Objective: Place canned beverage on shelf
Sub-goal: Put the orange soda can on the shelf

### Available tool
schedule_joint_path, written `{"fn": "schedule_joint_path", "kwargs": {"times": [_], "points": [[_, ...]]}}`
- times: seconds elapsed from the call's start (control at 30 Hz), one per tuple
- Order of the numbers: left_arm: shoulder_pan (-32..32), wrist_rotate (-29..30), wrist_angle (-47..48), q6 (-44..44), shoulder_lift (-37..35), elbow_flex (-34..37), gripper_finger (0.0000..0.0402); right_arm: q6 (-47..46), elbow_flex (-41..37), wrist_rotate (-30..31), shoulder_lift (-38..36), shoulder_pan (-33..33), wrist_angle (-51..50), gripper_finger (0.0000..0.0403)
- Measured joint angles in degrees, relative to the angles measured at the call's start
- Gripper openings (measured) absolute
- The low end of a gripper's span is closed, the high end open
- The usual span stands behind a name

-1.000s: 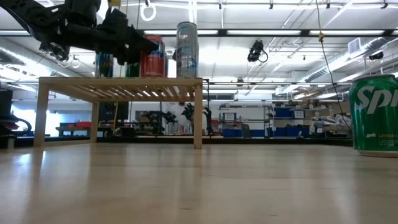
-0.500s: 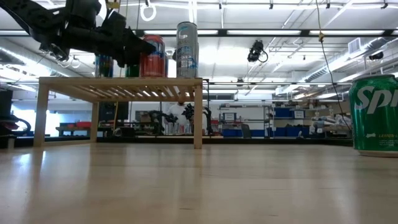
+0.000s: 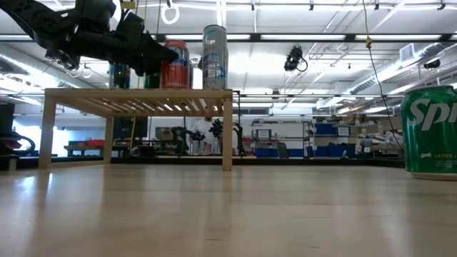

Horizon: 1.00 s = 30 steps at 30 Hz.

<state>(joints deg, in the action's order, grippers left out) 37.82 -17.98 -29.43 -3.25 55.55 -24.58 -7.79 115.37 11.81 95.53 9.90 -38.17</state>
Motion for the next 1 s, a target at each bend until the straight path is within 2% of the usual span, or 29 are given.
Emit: {"fn": "schedule_joint_path", "kwargs": {"times": [0.2,0.4,0.6,0.9,1.0], "points": [[0.0,0.04,-0.02,-0.06,0.0,0.0,0.031,0.0,0.0,0.0,0.0,0.01,0.0,0.0348],[0.15,-0.63,0.0,-0.17,-0.02,0.0,0.0307,-0.01,0.0,0.0,0.0,0.0,0.0,0.0348],[3.43,-7.58,0.51,-0.46,-0.04,-0.02,0.0307,0.0,0.0,0.0,0.0,0.0,0.0,0.0348],[11.07,-23.05,1.12,-0.46,-0.04,-0.07,0.0307,-0.01,0.0,0.0,0.0,-0.01,0.0,0.0348],[12.5,-26.1,1.16,-0.48,-0.04,-0.07,0.0307,0.0,0.0,0.0,0.0,0.02,0.0,0.0348]]}}
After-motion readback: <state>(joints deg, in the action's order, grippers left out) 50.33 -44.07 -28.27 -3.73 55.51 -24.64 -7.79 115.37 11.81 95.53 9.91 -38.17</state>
